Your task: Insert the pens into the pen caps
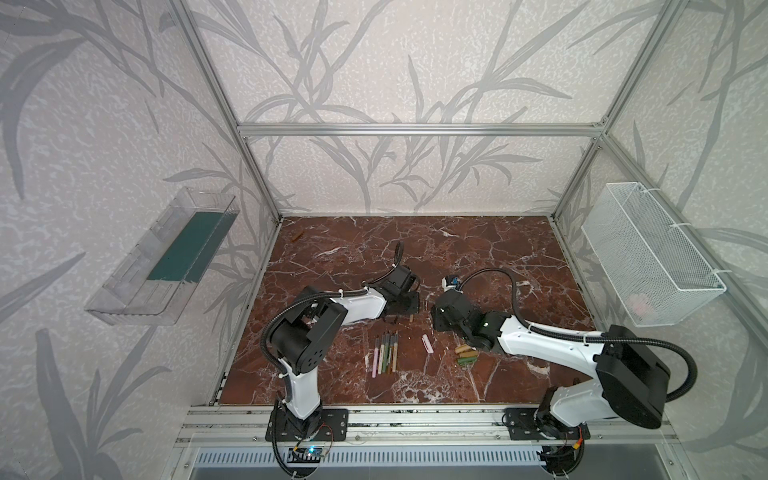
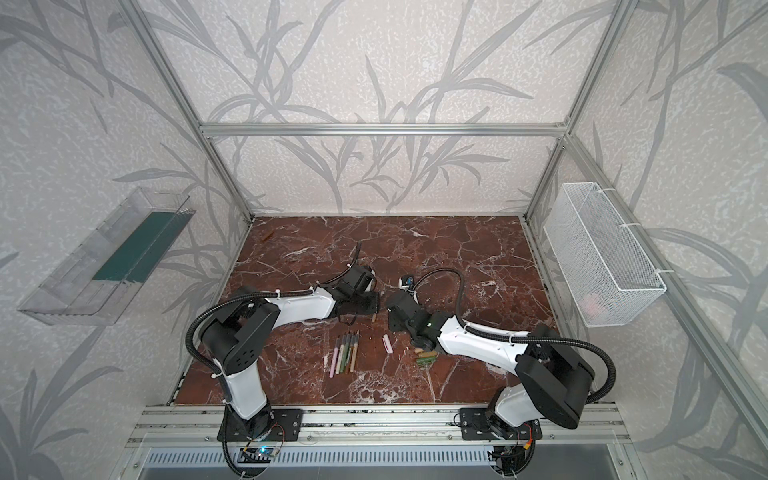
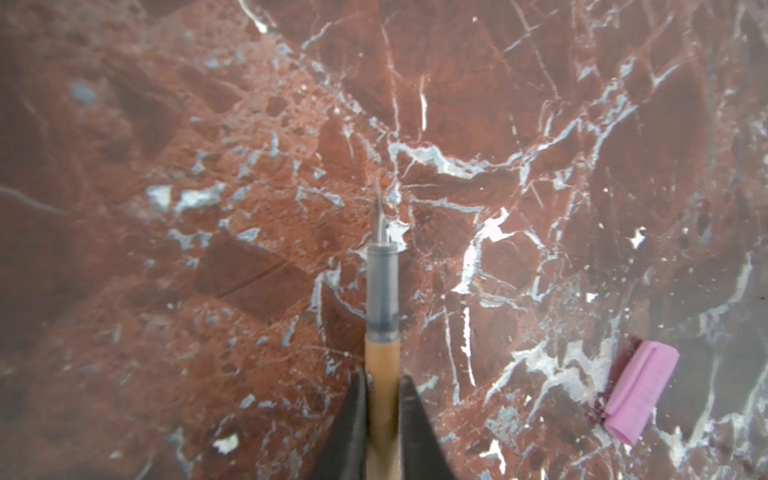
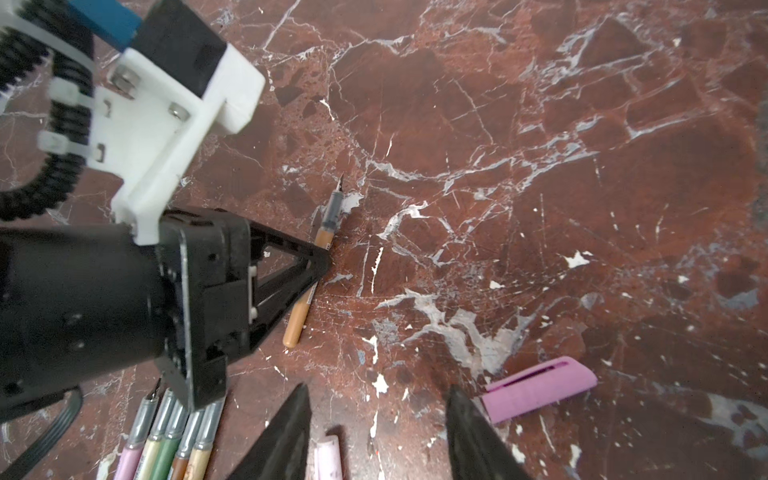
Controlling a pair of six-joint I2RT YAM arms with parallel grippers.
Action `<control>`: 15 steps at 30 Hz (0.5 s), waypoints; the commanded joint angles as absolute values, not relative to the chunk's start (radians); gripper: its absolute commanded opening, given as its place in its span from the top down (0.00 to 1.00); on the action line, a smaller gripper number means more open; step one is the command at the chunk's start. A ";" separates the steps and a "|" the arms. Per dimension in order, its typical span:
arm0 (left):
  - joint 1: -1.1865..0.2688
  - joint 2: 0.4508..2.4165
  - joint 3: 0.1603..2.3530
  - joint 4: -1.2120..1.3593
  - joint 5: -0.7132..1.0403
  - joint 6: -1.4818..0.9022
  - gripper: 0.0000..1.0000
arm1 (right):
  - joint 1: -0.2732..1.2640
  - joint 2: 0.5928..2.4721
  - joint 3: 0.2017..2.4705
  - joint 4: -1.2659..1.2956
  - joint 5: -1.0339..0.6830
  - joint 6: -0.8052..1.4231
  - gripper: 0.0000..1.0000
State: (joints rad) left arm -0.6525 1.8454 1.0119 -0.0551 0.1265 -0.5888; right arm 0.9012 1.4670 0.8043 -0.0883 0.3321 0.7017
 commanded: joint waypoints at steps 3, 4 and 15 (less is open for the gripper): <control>-0.643 1.787 1.037 -0.187 0.034 -0.525 0.39 | 0.904 1.482 0.831 -0.093 0.343 0.675 0.42; -0.635 1.761 1.047 -0.207 0.022 -0.503 0.32 | 0.904 1.478 0.826 -0.083 0.349 0.671 0.39; -0.440 1.590 1.258 -0.321 -0.459 -0.186 0.16 | 0.903 1.418 0.759 0.037 0.347 0.552 0.29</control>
